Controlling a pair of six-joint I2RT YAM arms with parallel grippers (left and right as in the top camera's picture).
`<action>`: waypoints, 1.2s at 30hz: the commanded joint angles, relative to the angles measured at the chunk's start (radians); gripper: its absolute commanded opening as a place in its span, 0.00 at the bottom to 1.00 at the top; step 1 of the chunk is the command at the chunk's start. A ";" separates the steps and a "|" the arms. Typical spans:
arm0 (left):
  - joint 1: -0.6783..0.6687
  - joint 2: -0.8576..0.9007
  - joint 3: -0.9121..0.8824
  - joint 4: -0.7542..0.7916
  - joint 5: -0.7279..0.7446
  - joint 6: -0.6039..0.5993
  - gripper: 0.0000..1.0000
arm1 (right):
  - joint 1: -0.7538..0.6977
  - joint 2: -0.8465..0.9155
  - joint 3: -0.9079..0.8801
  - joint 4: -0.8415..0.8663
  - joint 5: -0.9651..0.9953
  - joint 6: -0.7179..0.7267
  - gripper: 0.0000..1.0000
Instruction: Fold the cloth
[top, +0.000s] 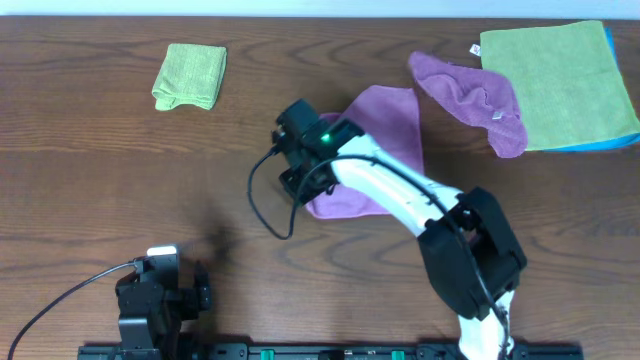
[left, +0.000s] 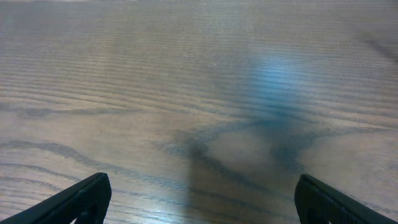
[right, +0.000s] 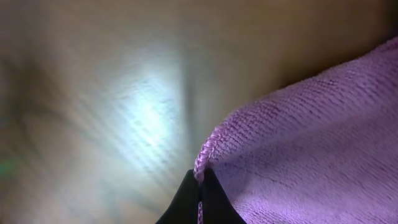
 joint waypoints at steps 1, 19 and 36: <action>-0.005 -0.006 -0.010 -0.055 0.008 0.025 0.95 | 0.043 -0.013 -0.004 -0.001 -0.011 0.016 0.04; -0.005 -0.006 -0.010 -0.055 0.008 0.025 0.95 | 0.080 -0.290 -0.004 0.040 0.005 0.016 0.99; -0.005 -0.006 -0.010 -0.020 0.008 0.025 0.96 | -0.198 -0.840 -0.264 -0.186 -0.003 0.053 0.99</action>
